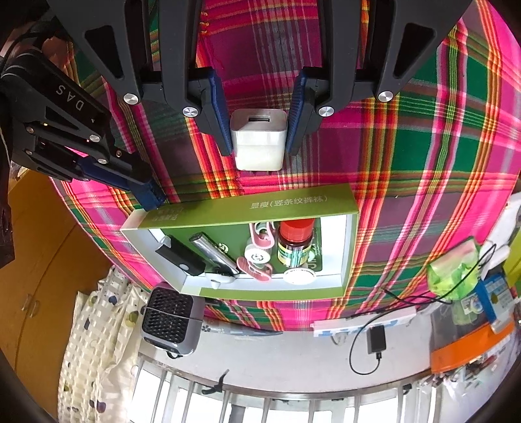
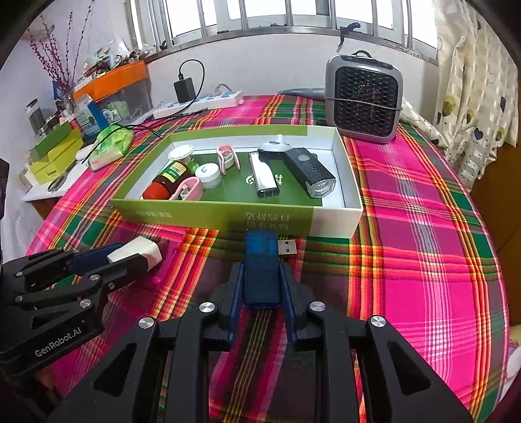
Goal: Organize rigid objects
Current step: 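Carry the blue USB stick with the right tool while the left tool carries the charger to the box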
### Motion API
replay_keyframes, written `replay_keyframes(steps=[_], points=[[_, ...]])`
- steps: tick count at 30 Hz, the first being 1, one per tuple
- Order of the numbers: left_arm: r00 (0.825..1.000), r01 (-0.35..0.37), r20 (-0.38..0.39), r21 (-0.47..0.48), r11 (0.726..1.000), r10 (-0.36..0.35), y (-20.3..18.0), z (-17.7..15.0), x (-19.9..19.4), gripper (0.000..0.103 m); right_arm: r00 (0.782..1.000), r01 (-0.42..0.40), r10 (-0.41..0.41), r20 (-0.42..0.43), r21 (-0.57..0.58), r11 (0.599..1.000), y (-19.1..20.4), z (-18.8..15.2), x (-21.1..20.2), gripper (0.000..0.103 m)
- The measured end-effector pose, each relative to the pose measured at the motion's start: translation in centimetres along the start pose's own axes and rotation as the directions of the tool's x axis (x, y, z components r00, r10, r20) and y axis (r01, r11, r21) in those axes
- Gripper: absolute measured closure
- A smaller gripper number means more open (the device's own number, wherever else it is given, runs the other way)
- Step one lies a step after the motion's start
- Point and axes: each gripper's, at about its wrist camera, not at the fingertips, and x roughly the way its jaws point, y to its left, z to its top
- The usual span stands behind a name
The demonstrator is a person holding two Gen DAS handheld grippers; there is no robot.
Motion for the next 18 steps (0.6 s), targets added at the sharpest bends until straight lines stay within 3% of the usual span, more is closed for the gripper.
replay_keyframes(steps=[6, 18], points=[[1.000, -0.002, 0.015, 0.003, 1.000, 0.002, -0.1, 0.1, -0.6, 0.071, 1.000, -0.004, 0.004, 0.018, -0.004, 1.000, 0.1, 0.1, -0.7, 0.080], [0.999, -0.014, -0.032, 0.016, 1.000, 0.015, -0.2, -0.8, 0.6, 0.071, 1.000, -0.010, 0.011, 0.018, -0.005, 1.000, 0.0, -0.1, -1.0, 0.080]])
